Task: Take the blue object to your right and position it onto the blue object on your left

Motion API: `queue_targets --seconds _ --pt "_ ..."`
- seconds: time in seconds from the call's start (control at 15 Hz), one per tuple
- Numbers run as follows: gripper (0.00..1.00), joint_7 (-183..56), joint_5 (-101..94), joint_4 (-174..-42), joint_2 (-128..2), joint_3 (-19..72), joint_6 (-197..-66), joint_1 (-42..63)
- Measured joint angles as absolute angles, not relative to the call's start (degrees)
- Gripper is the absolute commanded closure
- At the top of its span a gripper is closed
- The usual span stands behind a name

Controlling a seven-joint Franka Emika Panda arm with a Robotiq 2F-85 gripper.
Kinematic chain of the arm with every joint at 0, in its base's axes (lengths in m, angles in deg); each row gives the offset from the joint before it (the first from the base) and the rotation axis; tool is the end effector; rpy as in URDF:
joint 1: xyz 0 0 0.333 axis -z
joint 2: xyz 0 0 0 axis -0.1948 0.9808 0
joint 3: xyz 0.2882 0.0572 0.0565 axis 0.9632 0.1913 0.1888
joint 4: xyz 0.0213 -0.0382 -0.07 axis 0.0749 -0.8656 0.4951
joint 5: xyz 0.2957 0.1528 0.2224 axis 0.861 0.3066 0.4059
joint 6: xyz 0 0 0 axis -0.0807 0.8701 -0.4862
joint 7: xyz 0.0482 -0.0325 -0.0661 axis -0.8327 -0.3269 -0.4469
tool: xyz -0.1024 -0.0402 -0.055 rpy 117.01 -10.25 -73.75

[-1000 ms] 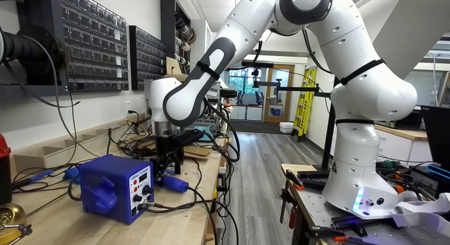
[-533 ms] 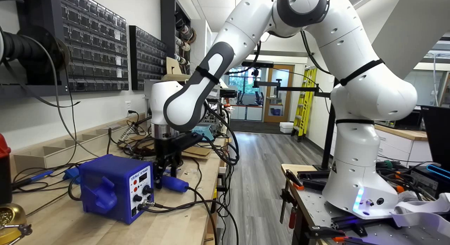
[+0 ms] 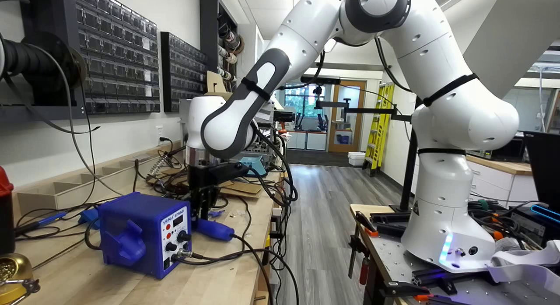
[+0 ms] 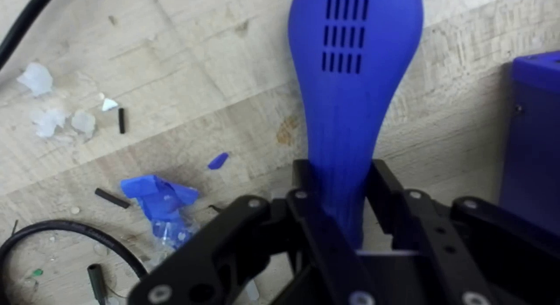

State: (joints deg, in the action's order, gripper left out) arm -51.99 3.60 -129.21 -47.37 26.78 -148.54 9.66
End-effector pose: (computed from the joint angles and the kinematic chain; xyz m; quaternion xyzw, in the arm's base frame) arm 0.6168 -0.0222 0.1546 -0.9811 0.1863 -0.0520 0.0103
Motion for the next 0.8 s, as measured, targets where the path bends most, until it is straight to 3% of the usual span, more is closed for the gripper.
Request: queue_targets --seconds 0.2,0.27,0.33,0.6,0.67,0.8 --pt "0.90 -52.0 5.2 -129.2 -47.4 26.7 -148.5 10.4" --pt "0.69 -52.0 5.4 -129.2 -47.4 26.7 -148.5 10.7" --pt "0.40 -52.1 5.5 -129.2 -47.4 26.6 -148.5 11.0" --pt "0.32 -53.1 5.6 -129.3 -47.4 26.8 -148.1 11.8" --pt "0.15 -53.4 5.6 -129.3 -47.4 26.9 -148.1 11.9" --pt "0.02 -54.4 5.6 -129.3 -47.4 27.1 -147.6 12.0"
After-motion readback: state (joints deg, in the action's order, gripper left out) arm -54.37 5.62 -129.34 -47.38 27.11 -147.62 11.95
